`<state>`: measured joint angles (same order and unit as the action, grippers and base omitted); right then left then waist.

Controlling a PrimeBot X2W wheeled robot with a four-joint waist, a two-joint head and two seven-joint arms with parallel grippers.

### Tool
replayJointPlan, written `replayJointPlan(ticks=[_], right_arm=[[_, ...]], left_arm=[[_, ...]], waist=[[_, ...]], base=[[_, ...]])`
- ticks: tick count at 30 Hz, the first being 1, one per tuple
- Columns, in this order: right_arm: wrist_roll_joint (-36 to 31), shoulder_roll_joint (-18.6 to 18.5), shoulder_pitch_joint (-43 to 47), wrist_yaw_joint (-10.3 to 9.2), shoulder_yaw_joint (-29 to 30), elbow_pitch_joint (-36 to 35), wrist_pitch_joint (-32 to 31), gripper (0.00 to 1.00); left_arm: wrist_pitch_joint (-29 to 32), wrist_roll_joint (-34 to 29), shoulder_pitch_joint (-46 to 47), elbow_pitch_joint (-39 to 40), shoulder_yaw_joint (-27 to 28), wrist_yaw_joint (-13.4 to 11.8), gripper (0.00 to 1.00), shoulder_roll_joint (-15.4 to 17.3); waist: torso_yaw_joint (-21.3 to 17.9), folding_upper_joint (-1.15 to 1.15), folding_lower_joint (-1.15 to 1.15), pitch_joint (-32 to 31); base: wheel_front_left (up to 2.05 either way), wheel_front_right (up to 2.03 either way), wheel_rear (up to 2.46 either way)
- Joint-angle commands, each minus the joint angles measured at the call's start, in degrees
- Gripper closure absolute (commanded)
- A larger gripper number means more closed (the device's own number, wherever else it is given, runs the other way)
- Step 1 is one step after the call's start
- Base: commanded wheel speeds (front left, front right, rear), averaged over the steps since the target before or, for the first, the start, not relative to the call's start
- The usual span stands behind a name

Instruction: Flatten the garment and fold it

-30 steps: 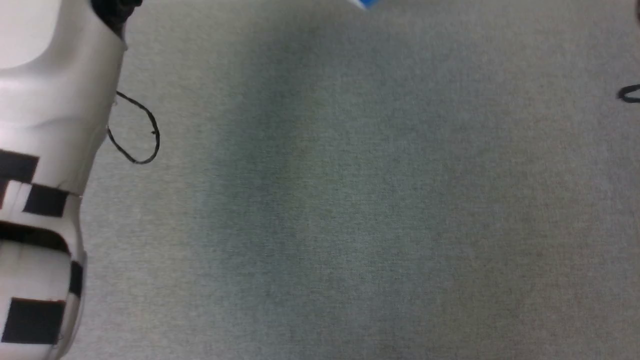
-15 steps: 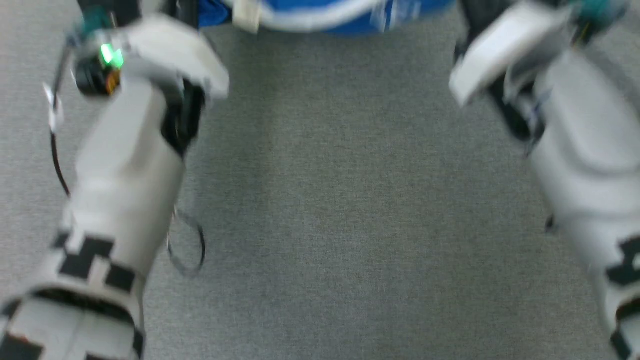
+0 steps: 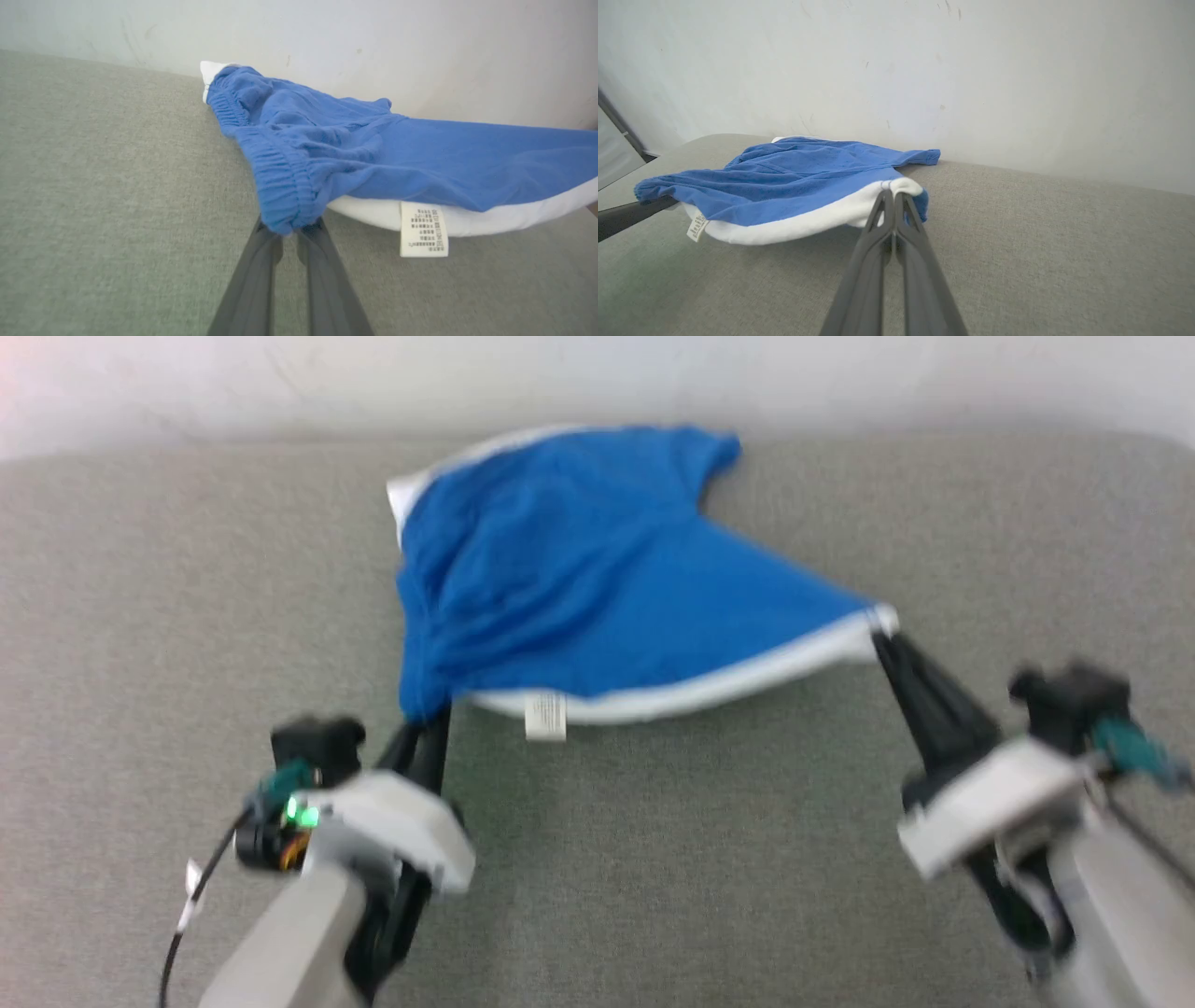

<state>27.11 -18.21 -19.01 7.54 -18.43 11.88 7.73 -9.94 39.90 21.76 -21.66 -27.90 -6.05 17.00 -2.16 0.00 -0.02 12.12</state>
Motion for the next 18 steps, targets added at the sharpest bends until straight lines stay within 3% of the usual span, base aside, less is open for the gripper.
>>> replayJointPlan(ticks=[1,6,13,16,18], right_arm=[[-1.3,0.5,4.2,-0.05,1.8,-3.7,-1.8,1.00],[-6.0,4.7,19.3,-0.05,9.7,-18.9,-10.7,1.00],[-9.3,10.5,34.3,-0.05,15.0,-34.3,-22.6,1.00],[-9.5,11.1,36.8,-0.05,16.4,-38.3,-26.0,1.00],[-9.6,11.0,36.2,-0.05,17.2,-39.5,-27.3,1.00]], left_arm=[[2.0,-0.3,-3.2,3.7,-0.4,-1.4,1.00,1.7],[10.3,0.0,-14.4,20.0,-1.6,-7.2,1.00,7.5],[18.8,1.4,-26.9,38.5,-1.2,-15.7,1.00,13.4],[21.1,1.9,-29.5,44.1,-0.9,-17.8,1.00,15.0],[22.1,2.2,-29.4,45.9,-0.8,-17.9,1.00,15.5]], waist=[[0.7,0.00,0.02,-3.6],[1.2,0.00,0.02,-5.6],[0.8,0.00,0.02,-7.1],[0.7,0.00,0.02,-6.9],[1.0,0.00,0.02,-6.6]], base=[[0.00,0.00,0.00],[0.00,0.00,0.00],[0.00,0.00,0.00],[0.00,0.00,0.00],[0.00,0.00,0.00]])
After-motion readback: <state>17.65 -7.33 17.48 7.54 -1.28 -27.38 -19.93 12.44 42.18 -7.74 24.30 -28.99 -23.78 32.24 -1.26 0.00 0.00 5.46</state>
